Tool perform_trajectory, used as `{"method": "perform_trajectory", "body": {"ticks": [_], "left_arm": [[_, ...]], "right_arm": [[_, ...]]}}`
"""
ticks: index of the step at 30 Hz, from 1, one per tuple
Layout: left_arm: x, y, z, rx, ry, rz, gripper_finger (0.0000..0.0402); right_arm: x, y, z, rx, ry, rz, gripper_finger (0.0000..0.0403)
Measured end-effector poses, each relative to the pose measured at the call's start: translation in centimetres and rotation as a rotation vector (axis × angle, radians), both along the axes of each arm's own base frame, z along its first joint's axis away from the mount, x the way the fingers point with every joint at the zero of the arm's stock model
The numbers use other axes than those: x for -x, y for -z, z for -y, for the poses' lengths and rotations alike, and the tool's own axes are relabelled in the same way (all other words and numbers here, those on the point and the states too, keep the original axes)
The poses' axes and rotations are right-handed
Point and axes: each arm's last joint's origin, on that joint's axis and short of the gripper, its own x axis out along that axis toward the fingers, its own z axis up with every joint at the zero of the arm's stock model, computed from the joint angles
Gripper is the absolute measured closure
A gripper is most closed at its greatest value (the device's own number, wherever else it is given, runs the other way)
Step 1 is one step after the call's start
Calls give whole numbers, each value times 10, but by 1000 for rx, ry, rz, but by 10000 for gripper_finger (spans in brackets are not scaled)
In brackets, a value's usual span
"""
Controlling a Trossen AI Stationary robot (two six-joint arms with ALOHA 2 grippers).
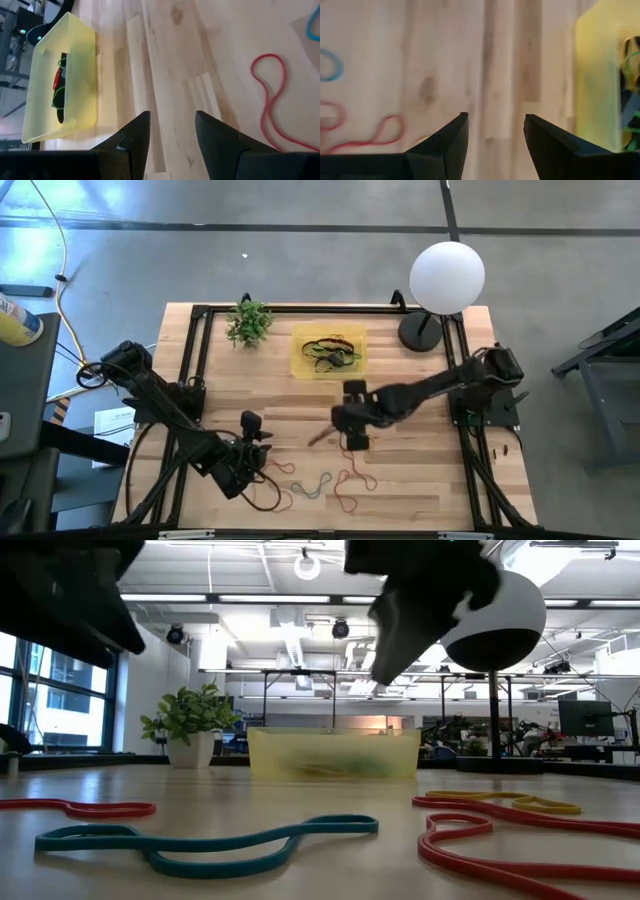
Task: Pick and place rubber bands into bin
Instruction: Put the yellow rubber band into the yellow bin
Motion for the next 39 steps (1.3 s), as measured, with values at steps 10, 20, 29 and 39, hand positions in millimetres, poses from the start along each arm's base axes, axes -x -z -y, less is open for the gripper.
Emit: {"method": "perform_trajectory", "body": {"ticks": [10,20,29,39], "left_arm": [[-12,-1,-12,-16,-17,8,257],[-15,-2,-12,-26,0,10,257],[-15,-2,-12,-38,-6,23,257],[-15,-3,-12,-32,-9,30,257]], "right_arm": [[38,3,-68,88,105,18,224],[60,3,-104,36,146,64,241],[64,23,-121,-18,159,-10,257],[58,54,-119,-5,228,-140,254]]}}
